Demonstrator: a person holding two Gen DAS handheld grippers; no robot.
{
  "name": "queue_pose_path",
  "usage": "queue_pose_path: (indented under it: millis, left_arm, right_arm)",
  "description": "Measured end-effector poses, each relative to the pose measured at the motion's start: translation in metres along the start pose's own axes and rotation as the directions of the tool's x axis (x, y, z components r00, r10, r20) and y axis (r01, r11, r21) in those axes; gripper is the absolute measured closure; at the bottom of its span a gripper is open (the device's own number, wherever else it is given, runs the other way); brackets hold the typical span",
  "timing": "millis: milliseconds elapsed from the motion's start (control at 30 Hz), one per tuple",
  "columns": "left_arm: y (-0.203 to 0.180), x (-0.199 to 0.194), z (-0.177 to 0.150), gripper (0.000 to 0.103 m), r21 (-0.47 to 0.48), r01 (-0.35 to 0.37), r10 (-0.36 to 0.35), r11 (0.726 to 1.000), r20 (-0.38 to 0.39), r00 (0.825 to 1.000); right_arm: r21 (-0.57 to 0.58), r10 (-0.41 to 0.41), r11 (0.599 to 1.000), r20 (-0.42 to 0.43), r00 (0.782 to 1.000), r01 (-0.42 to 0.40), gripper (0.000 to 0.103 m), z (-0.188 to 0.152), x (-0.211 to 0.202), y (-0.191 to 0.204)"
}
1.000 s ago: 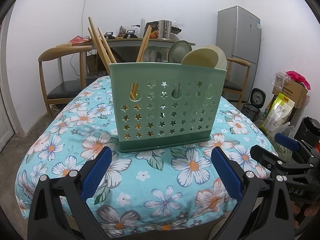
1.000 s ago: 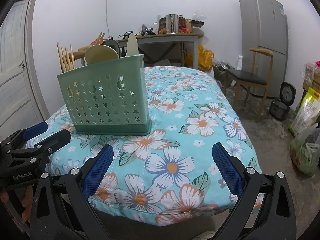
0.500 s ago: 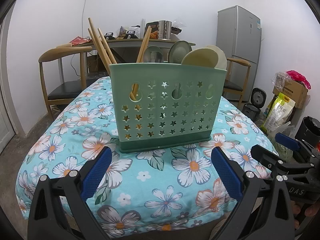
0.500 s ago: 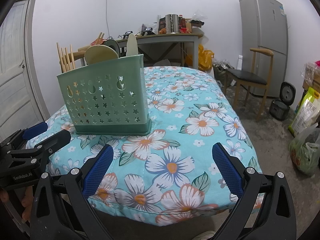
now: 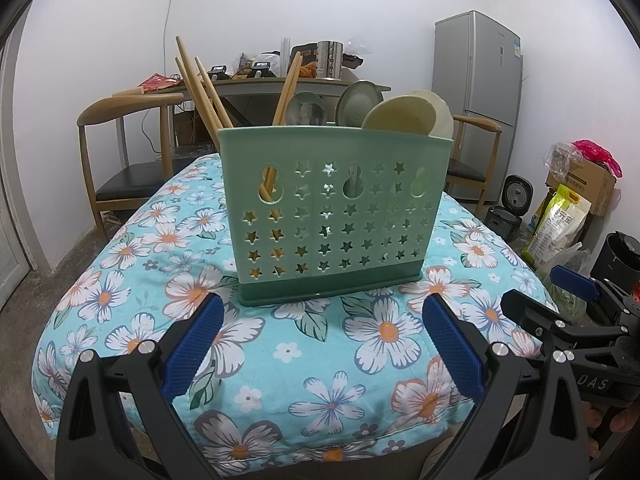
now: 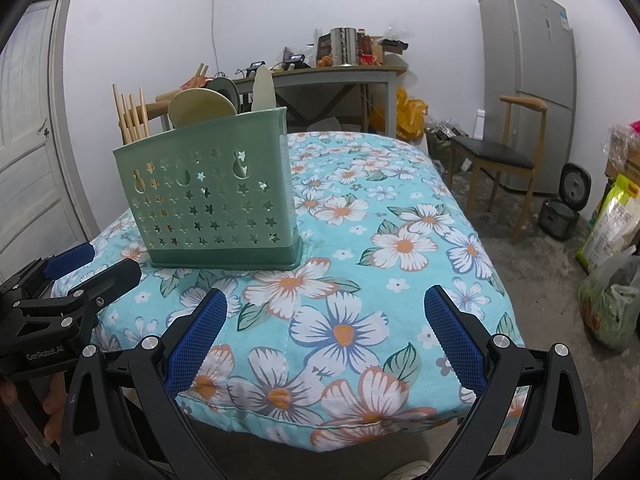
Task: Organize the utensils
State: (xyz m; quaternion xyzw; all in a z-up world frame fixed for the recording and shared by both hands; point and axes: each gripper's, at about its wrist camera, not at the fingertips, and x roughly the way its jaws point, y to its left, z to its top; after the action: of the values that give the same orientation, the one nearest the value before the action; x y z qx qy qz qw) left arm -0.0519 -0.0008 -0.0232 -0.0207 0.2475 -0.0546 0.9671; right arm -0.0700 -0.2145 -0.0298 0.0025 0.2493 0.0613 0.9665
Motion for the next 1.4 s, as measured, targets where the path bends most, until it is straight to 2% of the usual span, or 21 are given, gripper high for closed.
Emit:
queue_pose_path:
  millis: [133,633,767,867,967,1100,1400]
  left_arm:
    - [0.001,0.001,0.0,0.006,-0.002,-0.012,0.012,1.0,-0.005,1.0]
    - [0.0,-0.01,0.002,0.006,-0.001,0.014,-0.014,1.0,0.025,1.0]
    - [-0.002,-0.012,0.002,0.006,0.004,-0.006,0.006,1.0,0.034,0.999]
    - [-0.003,-0.011,0.001,0.006,0.009,-0.014,0.013,1.0,0.027,1.0]
    - [-0.003,-0.01,0.001,0.006,0.002,0.012,-0.012,1.0,0.017,1.0]
    - [-0.005,-0.011,0.001,0.006,0.007,-0.008,0.008,1.0,0.024,1.0]
    - [-0.004,-0.011,0.001,0.006,-0.002,-0.004,0.004,1.0,0.025,1.0]
  right_arm:
    - [-0.001,0.007,1.0,0.003,1.0,-0.007,0.008,0.001,0.0,0.001]
    - [-0.02,-0.014,1.0,-0.002,1.0,0.014,0.008,-0.001,-0.002,0.003]
    - [-0.036,-0.016,0.999,-0.002,1.0,0.016,0.008,-0.001,-0.001,0.007]
    - [-0.042,-0.018,0.999,-0.003,1.0,0.018,0.008,-0.001,0.0,0.009]
    - [-0.039,-0.019,0.999,-0.003,1.0,0.019,0.008,-0.001,0.0,0.009]
    - [-0.037,-0.02,0.999,-0.002,1.0,0.02,0.008,-0.001,0.0,0.009]
    - [-0.038,-0.018,0.999,0.002,1.0,0.018,0.008,0.0,-0.001,0.009]
